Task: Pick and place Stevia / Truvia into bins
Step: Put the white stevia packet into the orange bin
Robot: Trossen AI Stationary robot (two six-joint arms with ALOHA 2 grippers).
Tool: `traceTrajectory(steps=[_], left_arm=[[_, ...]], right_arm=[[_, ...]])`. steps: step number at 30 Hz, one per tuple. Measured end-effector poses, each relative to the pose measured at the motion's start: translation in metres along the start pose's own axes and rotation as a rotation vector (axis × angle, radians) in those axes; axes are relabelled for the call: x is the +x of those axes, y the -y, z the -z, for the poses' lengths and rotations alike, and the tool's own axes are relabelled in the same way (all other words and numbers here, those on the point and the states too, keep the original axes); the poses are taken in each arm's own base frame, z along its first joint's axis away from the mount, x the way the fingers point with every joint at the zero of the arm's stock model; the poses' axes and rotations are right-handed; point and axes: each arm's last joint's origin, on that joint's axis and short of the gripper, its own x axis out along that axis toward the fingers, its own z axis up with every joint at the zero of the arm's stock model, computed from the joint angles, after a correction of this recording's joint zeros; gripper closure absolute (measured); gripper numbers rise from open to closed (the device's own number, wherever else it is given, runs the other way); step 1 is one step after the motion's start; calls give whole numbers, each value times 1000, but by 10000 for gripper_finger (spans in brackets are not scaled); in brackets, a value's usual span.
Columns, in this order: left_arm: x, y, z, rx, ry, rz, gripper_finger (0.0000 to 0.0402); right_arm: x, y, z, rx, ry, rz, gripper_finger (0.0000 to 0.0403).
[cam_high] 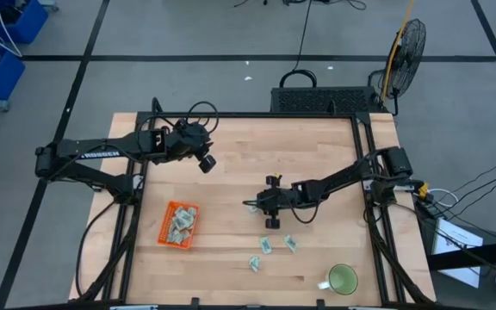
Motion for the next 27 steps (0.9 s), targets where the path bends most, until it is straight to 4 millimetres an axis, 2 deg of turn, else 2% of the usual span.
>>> traceTrajectory(steps=[3,7,12,15,20,27], left_arm=[[0,3,1,-48,-28,111,330],[-2,10,3,-28,-74,291,330],[-2,25,8,20,-102,333,330],[2,41,12,86,-117,365,330],[12,68,23,210,-155,407,330],[39,104,36,271,-169,385,330]], right_arm=[[1,4,0,8,-6,6,339],[1,9,3,13,-35,1,369],[1,8,3,41,-41,-32,386],[1,8,4,43,-49,-31,375],[1,8,4,36,-53,-31,335],[1,7,6,38,-69,-30,296]])
